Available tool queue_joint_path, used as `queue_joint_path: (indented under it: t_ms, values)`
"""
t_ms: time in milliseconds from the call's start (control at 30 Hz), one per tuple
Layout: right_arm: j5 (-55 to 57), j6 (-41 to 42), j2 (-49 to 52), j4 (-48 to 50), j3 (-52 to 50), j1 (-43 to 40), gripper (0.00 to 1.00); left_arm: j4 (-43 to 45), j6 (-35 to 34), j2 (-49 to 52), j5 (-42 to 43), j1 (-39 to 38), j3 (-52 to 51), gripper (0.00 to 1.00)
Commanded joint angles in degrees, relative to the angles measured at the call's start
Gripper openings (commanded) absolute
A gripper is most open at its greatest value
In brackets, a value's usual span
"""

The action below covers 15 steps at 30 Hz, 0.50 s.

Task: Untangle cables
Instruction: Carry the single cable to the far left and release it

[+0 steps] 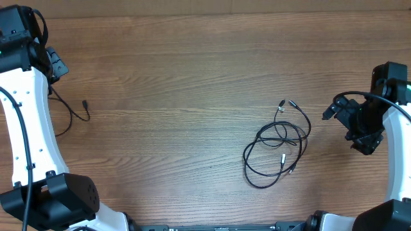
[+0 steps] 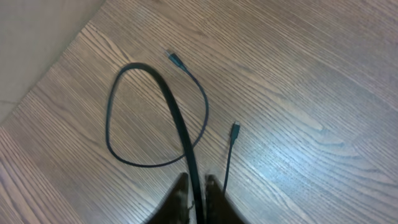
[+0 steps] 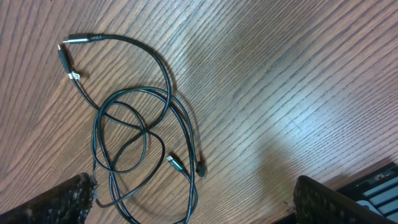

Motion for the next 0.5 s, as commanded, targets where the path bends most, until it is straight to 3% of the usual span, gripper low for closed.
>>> queue_joint_path:
  t_ms: [0, 33, 67, 300, 467]
  values:
    - [0.04, -0.39, -1.22, -0.02, 0.46, -0.17, 1.00, 0.20, -0.63, 0.00, -1.01, 0.04, -0.37, 0.55]
    - [0.04, -0.37, -1.22, -0.02, 0.46, -0.17, 1.00, 0.20, -0.66, 0.00, -0.94, 0.04, -0.37, 0.89]
    - [0.04, -0.37, -1.22, 0.00, 0.46, -0.17, 1.00, 0.15, -0.66, 0.00, -0.85, 0.04, -0.37, 1.00]
    - [0.04, -0.37, -1.22, 0.00, 0.46, -0.17, 1.00, -0.02, -0.66, 0.00, -0.46, -0.02, -0.37, 1.00]
    - [0.04, -0.37, -1.22, 0.00, 0.46, -0.17, 1.00, 0.07, -0.63, 0.00, 6.95, -0.02, -0.37, 1.00]
